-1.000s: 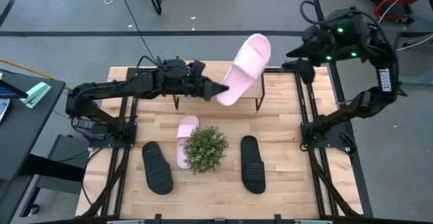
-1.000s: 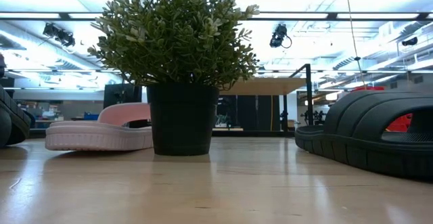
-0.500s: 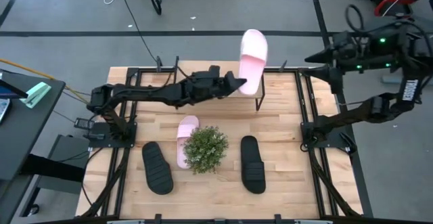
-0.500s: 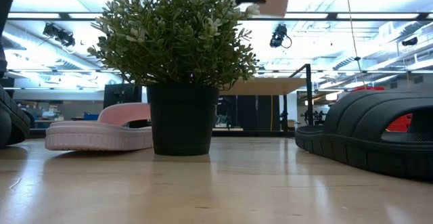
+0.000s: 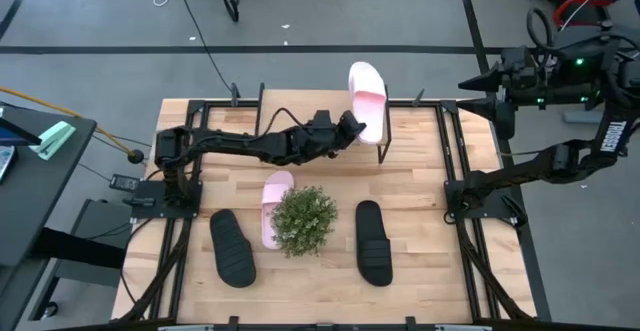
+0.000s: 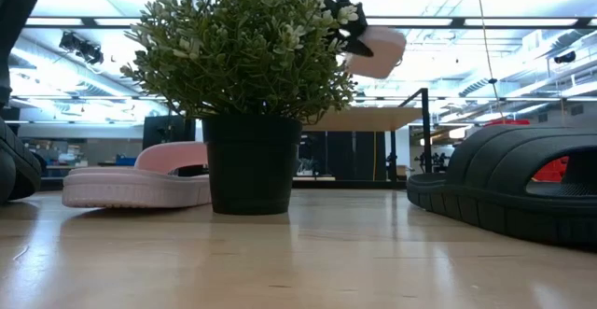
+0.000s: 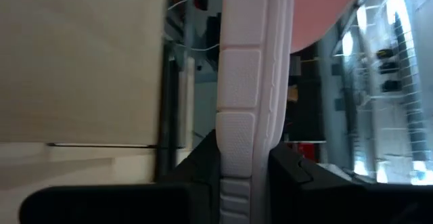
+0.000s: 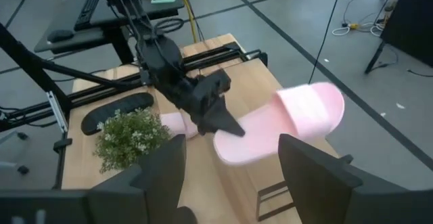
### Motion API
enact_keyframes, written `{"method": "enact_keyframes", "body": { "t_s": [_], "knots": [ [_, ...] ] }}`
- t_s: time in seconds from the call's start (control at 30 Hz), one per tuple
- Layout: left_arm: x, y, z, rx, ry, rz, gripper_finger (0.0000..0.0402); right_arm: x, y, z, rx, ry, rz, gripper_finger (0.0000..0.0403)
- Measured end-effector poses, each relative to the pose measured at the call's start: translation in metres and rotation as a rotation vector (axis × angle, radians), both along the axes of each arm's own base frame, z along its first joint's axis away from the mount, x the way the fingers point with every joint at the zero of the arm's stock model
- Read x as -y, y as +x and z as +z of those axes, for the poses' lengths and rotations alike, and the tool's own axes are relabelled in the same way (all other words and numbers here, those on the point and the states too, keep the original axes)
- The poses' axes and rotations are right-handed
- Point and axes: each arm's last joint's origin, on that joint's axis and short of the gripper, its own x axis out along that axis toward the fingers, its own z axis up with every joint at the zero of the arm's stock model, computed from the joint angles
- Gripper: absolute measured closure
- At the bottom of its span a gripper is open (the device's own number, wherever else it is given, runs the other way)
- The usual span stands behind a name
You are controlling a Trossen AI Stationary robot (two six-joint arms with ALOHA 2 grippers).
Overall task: Pick and place slides into the shelf
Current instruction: Put the right pink slipper on the shelf
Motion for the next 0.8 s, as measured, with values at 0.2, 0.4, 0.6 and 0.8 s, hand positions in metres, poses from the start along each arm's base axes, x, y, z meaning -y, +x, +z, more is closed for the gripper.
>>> {"method": "enact_keyframes", "body": {
  "t_s": [0.2, 0.4, 0.6, 0.8],
  "knots": [
    [0.004, 0.008, -0.018, -0.01, -0.041, 0.006, 0.0326, 0.0, 0.0, 0.0, -0.001, -0.007, 0.004, 0.0162],
    [0.002, 0.009, -0.02, -0.012, -0.04, 0.022, 0.0326, 0.0, 0.0, 0.0, -0.001, -0.005, 0.008, 0.0163],
    [-0.014, 0.006, -0.02, -0.003, -0.037, 0.062, 0.0326, 0.0, 0.0, 0.0, 0.0, -0.002, 0.007, 0.0163],
    [-0.031, 0.003, -0.02, -0.004, -0.041, 0.077, 0.0326, 0.0, 0.001, 0.0, 0.004, 0.018, 0.003, 0.0163]
  ]
}}
